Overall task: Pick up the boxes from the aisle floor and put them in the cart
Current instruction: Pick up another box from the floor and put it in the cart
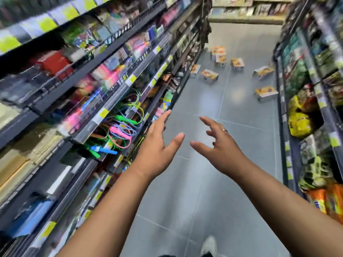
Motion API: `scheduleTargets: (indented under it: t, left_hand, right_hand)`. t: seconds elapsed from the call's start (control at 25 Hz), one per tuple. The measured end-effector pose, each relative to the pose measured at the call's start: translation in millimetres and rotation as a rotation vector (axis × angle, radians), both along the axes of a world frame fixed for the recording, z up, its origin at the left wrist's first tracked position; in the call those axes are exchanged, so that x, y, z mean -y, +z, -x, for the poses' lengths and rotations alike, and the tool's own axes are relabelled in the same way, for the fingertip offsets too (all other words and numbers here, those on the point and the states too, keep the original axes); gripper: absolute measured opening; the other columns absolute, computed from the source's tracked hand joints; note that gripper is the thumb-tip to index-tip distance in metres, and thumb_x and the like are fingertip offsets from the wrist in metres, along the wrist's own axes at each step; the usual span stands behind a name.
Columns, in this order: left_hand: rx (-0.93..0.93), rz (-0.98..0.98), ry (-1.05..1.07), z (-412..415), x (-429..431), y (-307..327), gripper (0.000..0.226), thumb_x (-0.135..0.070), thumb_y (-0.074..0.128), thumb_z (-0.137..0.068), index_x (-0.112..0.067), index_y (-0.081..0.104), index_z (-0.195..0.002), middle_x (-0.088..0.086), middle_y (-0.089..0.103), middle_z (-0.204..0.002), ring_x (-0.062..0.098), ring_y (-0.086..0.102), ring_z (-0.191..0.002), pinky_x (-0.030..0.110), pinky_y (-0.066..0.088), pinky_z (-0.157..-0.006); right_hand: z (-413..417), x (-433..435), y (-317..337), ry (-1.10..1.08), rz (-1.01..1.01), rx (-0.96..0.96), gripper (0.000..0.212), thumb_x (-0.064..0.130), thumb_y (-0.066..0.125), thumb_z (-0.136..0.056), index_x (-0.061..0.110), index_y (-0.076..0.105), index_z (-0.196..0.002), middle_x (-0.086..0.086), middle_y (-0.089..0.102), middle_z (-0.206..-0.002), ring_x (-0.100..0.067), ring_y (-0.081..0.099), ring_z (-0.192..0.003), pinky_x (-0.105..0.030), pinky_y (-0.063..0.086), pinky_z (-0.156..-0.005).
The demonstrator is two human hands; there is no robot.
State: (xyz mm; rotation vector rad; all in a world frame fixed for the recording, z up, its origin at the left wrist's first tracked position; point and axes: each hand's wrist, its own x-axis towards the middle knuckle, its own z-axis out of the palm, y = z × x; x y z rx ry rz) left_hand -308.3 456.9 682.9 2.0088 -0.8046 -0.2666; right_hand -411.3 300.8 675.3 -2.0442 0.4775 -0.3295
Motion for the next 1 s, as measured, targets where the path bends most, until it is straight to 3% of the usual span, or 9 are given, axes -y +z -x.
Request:
scheduleTargets:
  t: [0.28, 0.48, 0.6, 0.8, 1.0]
  left_hand:
    - [0.027, 0.006, -0.061, -130.2, 123.6, 2.7, 0.069, -0.041, 0.06, -0.093, -0.028, 0.026, -0.151, -0.006, 0.037, -0.152, 0.011, 0.039, -0.137, 0.037, 0.032, -0.115]
    - [-0.085, 0.067, -0.108, -255.8, 216.0, -5.3, 0.068, -0.042, 0.06, -0.092, -0.038, 0.025, -0.149, -0.011, 0.04, -0.146, 0.008, 0.042, -0.131, 0.037, 0.037, -0.11]
    - [-0.11, 0.059, -0.168, -334.0, 280.9, 4.6, 0.066, -0.039, 0.06, -0.093, -0.034, 0.027, -0.15, -0.009, 0.04, -0.147, 0.007, 0.041, -0.132, 0.036, 0.036, -0.111]
    - [-0.137, 0.066, -0.253, -443.7, 391.6, 7.2, 0.075, -0.063, 0.053, -0.076, -0.042, 0.031, -0.145, -0.012, 0.043, -0.143, 0.006, 0.044, -0.13, 0.04, 0.038, -0.11]
    - [-0.159, 0.085, -0.26, -529.9, 521.7, -8.2, 0.07, -0.061, 0.055, -0.077, -0.048, 0.032, -0.142, -0.015, 0.043, -0.144, 0.004, 0.044, -0.13, 0.042, 0.039, -0.111]
  right_hand:
    - [-121.6, 122.6, 7.0, -0.027, 0.007, -0.02, 0.07, 0.038, 0.071, -0.083, 0.038, 0.034, -0.143, 0.02, 0.037, -0.13, -0.008, 0.044, -0.123, -0.03, 0.038, -0.103]
    - [-241.1, 212.1, 5.8, -0.164, -0.051, 0.042, 0.069, 0.037, 0.072, -0.083, 0.041, 0.036, -0.141, 0.013, 0.039, -0.143, -0.009, 0.048, -0.121, -0.034, 0.043, -0.102]
    - [-310.5, 263.2, 14.5, -0.246, -0.07, 0.058, 0.069, 0.036, 0.073, -0.081, 0.041, 0.037, -0.14, 0.014, 0.039, -0.143, -0.009, 0.048, -0.123, -0.035, 0.043, -0.102]
    - [-397.2, 359.3, 15.5, -0.358, -0.093, 0.067, 0.069, 0.038, 0.073, -0.081, 0.045, 0.036, -0.139, 0.016, 0.039, -0.141, -0.007, 0.047, -0.121, -0.036, 0.044, -0.102]
    - [-473.9, 486.7, -0.7, -0.379, -0.09, 0.056, 0.069, 0.038, 0.073, -0.081, 0.044, 0.037, -0.14, 0.015, 0.04, -0.142, -0.009, 0.048, -0.123, -0.03, 0.042, -0.1]
